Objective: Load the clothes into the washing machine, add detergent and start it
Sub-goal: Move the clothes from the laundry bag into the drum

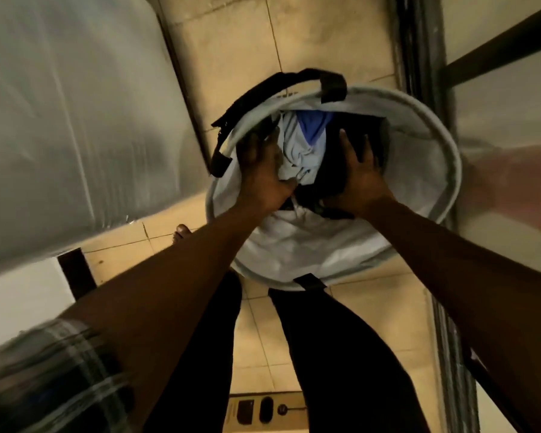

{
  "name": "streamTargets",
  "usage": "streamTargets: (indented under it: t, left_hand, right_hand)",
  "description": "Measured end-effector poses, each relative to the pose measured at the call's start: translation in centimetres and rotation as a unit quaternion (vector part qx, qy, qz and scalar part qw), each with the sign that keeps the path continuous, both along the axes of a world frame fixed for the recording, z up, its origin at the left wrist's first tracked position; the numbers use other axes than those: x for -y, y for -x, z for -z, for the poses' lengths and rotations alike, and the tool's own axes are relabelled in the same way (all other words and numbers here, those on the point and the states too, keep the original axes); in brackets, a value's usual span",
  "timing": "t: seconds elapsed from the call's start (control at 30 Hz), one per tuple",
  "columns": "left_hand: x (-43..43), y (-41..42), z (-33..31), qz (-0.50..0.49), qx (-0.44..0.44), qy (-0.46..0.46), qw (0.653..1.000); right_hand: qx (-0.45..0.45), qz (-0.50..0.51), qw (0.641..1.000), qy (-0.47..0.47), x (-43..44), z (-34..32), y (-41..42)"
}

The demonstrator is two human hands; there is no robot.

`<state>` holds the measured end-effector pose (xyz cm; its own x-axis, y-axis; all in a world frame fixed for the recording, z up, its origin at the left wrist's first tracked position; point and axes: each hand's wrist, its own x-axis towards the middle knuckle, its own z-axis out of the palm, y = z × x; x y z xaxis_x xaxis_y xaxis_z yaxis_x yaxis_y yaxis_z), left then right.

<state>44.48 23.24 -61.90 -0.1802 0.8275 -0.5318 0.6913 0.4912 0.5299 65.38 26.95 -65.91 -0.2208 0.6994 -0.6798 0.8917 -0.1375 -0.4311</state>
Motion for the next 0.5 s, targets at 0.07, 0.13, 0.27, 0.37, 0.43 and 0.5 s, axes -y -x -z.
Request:
streamTargets:
  t: [0.07,0.13,0.27,0.37,0.43,0.5]
  left_hand:
    - [-1.5,-0.3,1.7,-0.020,-0.003,-0.001,1.000]
    - [-2.3,-0.4,4.3,-0.054,0.021,0.003,0.998]
    - [-3.5,-0.3,8.0,-0.109,0.101,0.019,0.989]
    - [-3.3,-0.6,9.1,-0.140,0.114,0.002,0.984]
    - [-3.0,-1.0,8.6,-0.162,0.152,-0.009,0.975]
    - [-2.7,-1.5,7.5,-0.187,0.193,-0.001,0.963]
  right_hand:
    - [0.016,0.067,0.998,0.014,-0.7,2.4,0.4]
    - [0.016,0.141,0.988,0.053,-0.9,4.8,0.3]
    - [-0.060,0.272,0.959,0.051,-0.6,8.1,0.3]
    - [-0.145,0.368,0.918,0.039,-0.3,8.3,1.6]
    - [-0.206,0.443,0.871,0.049,-0.2,7.5,2.3]
    - [-0.257,0.473,0.840,0.069,0.1,6.3,3.0]
